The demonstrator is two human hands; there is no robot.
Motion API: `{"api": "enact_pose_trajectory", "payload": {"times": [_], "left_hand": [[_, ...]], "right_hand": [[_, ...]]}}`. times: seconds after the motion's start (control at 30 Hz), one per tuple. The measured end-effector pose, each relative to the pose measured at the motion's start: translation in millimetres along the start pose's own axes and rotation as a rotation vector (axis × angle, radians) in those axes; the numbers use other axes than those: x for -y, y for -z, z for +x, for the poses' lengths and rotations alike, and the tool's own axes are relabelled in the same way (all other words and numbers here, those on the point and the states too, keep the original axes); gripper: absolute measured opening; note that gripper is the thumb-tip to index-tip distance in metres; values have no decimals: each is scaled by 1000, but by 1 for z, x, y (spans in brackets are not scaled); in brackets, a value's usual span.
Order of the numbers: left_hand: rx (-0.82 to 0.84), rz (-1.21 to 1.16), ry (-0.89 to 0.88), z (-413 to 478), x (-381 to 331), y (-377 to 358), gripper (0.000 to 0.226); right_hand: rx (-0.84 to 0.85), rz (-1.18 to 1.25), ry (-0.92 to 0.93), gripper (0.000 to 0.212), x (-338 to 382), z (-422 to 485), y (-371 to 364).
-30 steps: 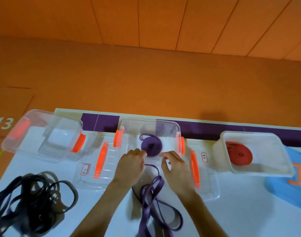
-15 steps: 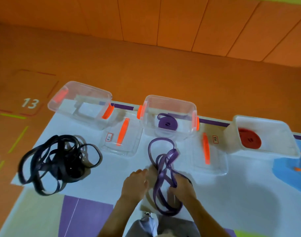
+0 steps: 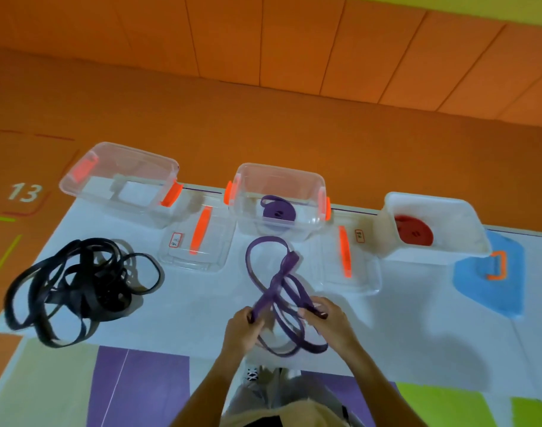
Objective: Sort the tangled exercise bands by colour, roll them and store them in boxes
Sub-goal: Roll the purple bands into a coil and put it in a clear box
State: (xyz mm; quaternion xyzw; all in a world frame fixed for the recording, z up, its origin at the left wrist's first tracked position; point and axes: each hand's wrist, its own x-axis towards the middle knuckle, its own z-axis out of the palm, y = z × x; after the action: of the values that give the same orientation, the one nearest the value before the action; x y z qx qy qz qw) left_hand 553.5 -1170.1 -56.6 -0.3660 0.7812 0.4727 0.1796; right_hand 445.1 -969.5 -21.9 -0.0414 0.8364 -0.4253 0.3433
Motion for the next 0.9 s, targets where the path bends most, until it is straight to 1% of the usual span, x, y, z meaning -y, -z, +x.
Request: {"api": "enact_pose_trajectory", "payload": {"times": [0.07, 0.13, 0.2, 0.27, 0.4, 0.47, 0.53, 0.6, 0.67, 0.73, 0.8, 0.9], "left_hand": [[-92, -75, -18, 0, -1, 12, 19], [-181, -151, -40, -8, -6, 24, 18], [-257, -220, -67, -16, -16, 34, 11], [-327, -274, -108, -28, -29, 46, 6], [-389, -289, -205, -60, -60, 69, 6], [-450, -290, -257, -74, -73, 81, 5], [-508, -321, -281, -85, -84, 92, 5], [-527, -337, -286, -94, -92, 98, 6], [-535, -373, -285, -100, -98, 99, 7], [-541, -443, -284, -106, -103, 100, 8], [-555, -480, -294, -111, -107, 102, 6], [-575, -528, -330, -118, -111, 108, 5]], "right_hand": [[-13, 42, -23, 34, -3, 0, 6], [-38, -4, -9, 29, -6, 3, 12], [-68, -80, 2, 24, -8, 9, 18], [-74, -136, -4, 26, -11, 16, 23], [-47, -225, -45, 31, -14, 25, 24], [-30, -239, -18, 33, -15, 27, 20], [0, -265, 62, 31, -13, 28, 13], [82, -294, 153, 30, -9, 28, 6], [225, -326, 206, 35, -3, 27, 0], [378, -366, 206, 49, -1, 24, -5], [487, -346, 182, 64, 3, 19, -11], [597, -257, 157, 73, 14, 12, -28]]}}
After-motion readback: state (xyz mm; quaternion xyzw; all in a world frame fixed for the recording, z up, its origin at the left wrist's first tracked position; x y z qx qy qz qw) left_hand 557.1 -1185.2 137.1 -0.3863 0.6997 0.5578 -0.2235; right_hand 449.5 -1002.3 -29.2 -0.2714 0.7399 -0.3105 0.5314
